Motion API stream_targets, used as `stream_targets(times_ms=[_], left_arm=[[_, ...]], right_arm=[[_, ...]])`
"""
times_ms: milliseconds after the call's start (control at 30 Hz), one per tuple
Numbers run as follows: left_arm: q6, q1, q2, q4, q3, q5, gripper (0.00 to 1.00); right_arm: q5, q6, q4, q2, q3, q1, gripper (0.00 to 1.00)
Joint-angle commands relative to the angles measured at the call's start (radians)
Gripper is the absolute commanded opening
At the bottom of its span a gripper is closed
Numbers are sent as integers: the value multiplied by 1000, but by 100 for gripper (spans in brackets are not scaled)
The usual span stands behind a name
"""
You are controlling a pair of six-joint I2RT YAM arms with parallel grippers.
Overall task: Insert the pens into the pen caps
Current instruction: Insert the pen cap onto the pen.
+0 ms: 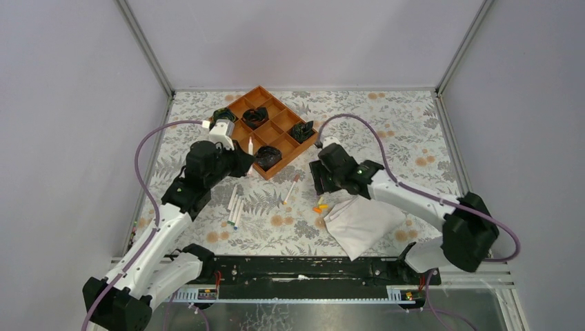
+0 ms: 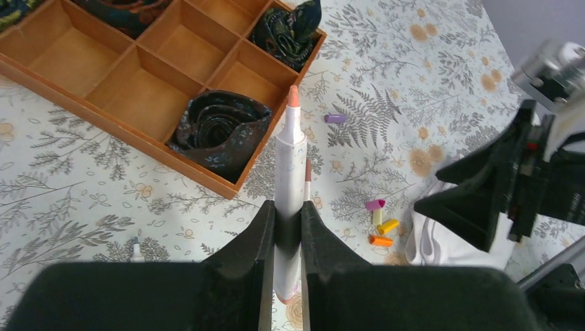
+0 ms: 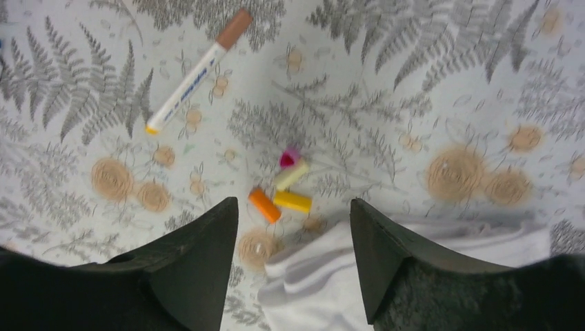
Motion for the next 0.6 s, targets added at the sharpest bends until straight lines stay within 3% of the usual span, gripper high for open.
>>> stream_targets(times_ms=[0,167,567], left_arm=[[36,5,-35,-10,6,-72,0],[46,10,-41,-23,12,-92,0],[39,29,-16,-31,11,-67,0]], right_arm=[[61,-152,27,145,175,-43,62],[23,-223,16,331,332,-96,55],[-72,-307,41,630,575,-182,55]])
